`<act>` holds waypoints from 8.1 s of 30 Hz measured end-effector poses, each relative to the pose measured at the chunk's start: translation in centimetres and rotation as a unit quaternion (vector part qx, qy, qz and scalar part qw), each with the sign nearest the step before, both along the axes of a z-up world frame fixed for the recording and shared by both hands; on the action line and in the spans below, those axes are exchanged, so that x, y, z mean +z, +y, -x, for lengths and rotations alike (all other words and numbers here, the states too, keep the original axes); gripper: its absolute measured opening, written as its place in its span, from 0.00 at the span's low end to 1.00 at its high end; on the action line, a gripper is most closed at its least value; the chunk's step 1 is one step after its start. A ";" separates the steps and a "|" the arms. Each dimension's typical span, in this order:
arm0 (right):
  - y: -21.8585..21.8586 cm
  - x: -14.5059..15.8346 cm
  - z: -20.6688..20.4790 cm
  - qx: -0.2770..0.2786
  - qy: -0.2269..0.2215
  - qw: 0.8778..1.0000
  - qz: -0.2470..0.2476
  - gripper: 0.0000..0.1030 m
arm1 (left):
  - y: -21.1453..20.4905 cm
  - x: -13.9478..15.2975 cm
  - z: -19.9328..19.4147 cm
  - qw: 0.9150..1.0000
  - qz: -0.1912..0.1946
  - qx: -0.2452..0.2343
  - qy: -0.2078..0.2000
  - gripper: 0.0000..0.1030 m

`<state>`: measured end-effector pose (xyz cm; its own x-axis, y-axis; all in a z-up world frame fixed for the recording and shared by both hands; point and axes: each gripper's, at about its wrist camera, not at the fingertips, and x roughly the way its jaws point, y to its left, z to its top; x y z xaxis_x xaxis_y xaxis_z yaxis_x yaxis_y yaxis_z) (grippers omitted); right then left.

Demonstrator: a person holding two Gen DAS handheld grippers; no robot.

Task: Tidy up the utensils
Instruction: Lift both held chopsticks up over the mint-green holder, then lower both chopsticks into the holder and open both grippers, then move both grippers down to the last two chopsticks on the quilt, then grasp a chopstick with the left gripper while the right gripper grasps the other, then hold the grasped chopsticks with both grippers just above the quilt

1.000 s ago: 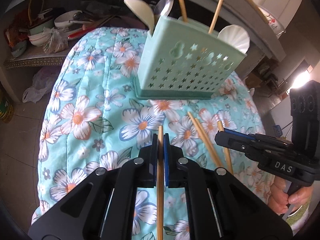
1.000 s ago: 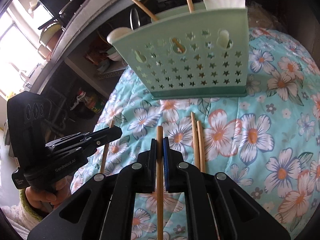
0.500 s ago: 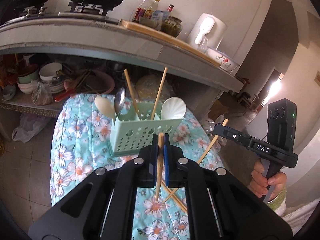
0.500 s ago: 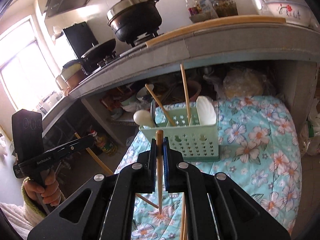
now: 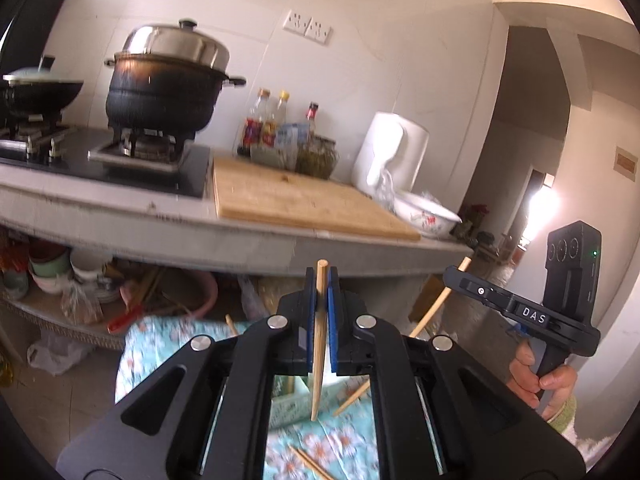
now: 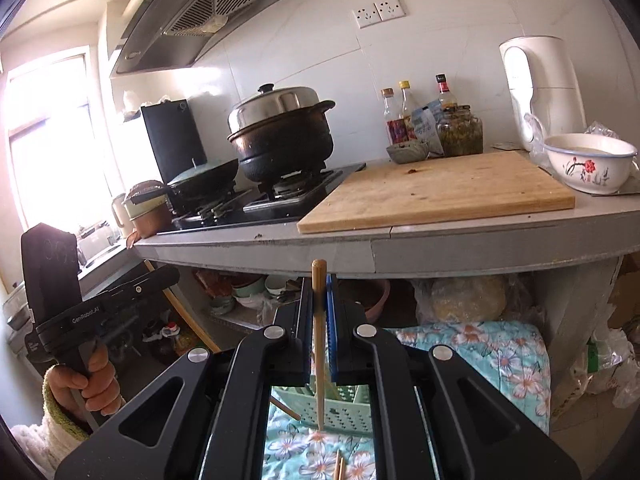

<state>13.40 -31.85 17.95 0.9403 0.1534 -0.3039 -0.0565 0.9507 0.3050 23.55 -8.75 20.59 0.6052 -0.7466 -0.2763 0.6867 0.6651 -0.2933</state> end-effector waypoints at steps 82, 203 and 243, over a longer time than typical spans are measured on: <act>1.3 -31.5 11.2 0.011 0.294 0.936 -0.194 0.40 | -1.9 -29.5 12.0 0.954 -0.163 0.004 0.251 0.75; 1.5 -32.4 5.1 -0.028 0.352 0.929 -0.112 0.25 | -5.7 -34.1 4.7 0.922 -0.162 -0.094 0.340 0.15; 1.0 -33.0 0.8 -0.061 0.345 0.932 -0.087 0.07 | -10.3 -32.8 7.4 0.939 -0.278 -0.031 0.199 0.13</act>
